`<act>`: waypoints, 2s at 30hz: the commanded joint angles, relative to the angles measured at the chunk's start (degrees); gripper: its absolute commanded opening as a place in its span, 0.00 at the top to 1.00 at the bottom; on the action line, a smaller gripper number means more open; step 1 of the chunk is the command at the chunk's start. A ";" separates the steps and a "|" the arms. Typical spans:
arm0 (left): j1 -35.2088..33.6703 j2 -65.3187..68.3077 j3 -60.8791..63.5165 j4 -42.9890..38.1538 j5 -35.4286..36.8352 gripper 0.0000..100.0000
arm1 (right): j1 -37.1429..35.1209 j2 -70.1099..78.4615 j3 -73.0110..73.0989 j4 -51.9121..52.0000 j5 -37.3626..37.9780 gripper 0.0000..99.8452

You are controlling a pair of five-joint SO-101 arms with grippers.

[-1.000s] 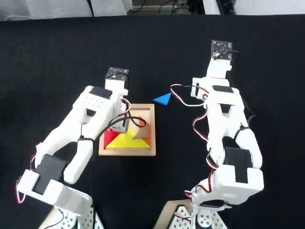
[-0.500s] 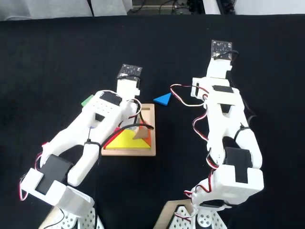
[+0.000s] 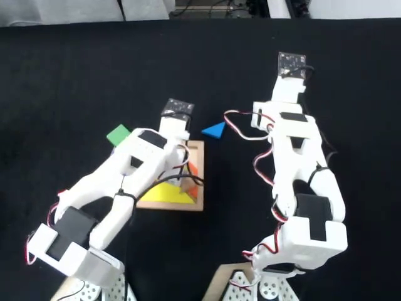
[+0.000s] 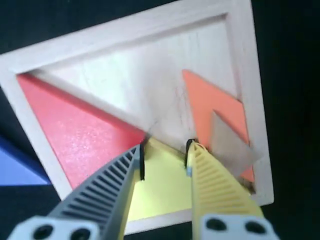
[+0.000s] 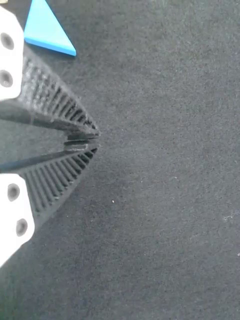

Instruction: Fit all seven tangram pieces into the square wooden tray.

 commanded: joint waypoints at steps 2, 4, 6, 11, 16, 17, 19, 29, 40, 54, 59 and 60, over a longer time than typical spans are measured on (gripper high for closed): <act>-3.12 -8.70 -3.74 2.99 -0.62 0.84 | -0.97 -0.40 -2.24 -0.70 0.53 0.98; -3.56 -13.01 -3.91 5.19 -0.62 0.84 | -0.97 -0.40 -2.24 -0.70 0.53 0.98; -2.33 -17.85 -3.47 8.62 -0.18 0.84 | -0.97 -0.40 -2.24 -0.70 0.53 0.98; 7.52 -26.29 3.38 9.32 -0.53 0.84 | -0.97 -0.40 -2.24 -0.70 0.53 0.98; 12.26 -27.43 13.85 -2.37 -4.92 0.84 | -0.97 -0.31 -2.15 -0.70 0.35 0.98; 12.53 -27.43 15.43 -3.78 -5.71 0.84 | -0.97 -0.31 -2.15 -0.70 0.35 0.98; 12.44 -27.43 17.36 -4.75 -6.51 0.84 | -0.97 -0.31 -2.15 -0.70 0.35 0.98; 6.29 -27.43 23.60 -13.63 -13.80 0.84 | -1.05 -0.31 -2.15 -0.70 0.35 0.98; 2.59 -27.43 23.87 -16.00 -14.42 0.84 | -1.93 -0.40 -1.89 -0.70 0.53 0.98; -5.05 -28.04 19.65 -13.71 -13.80 0.84 | -1.93 -0.40 -1.71 -0.70 0.53 0.98; 8.13 -28.04 19.56 -8.44 -10.02 0.84 | -1.93 -0.40 -1.89 -0.70 0.53 0.98; 9.98 -27.78 19.21 -9.14 -8.88 0.84 | -1.76 -0.40 -1.89 -0.70 0.53 0.98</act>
